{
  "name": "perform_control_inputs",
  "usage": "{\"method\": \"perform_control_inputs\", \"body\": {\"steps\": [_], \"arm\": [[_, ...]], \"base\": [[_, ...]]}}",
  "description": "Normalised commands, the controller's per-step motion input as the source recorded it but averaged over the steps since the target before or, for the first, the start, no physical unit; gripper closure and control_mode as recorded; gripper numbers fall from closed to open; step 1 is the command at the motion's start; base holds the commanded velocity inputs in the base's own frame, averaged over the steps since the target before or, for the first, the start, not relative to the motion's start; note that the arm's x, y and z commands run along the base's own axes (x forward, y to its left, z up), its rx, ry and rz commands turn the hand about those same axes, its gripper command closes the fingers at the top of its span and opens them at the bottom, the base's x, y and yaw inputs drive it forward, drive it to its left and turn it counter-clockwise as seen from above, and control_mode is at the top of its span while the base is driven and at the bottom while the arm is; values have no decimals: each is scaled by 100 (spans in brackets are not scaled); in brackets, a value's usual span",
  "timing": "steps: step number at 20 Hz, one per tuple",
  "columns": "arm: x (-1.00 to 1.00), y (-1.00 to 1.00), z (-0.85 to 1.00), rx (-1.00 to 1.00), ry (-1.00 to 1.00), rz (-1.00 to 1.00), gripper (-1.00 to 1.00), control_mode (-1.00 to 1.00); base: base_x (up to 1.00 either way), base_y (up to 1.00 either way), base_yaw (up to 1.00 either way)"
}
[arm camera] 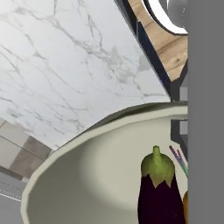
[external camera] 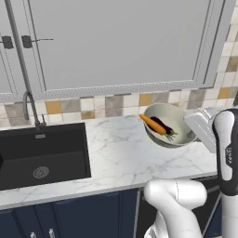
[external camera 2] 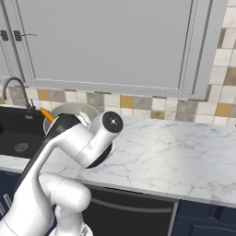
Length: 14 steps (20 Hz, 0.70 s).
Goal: Dump the carrot and eggplant from the bowl so the bowl can be washed. Place the bowl in the sink after clearing the leftovers.
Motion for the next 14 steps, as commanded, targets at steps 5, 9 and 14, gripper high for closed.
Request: {"method": "perform_control_inputs", "body": {"steps": [5, 9, 14], "arm": [[0, -1, 0, 0, 0, 0, 100, -100], [-1, 0, 0, 0, 0, 0, 100, -100], [-2, 0, 0, 0, 0, 0, 100, 100]], "base": [[0, 0, 0], [0, 0, 0], [-19, 13, 0]]}}
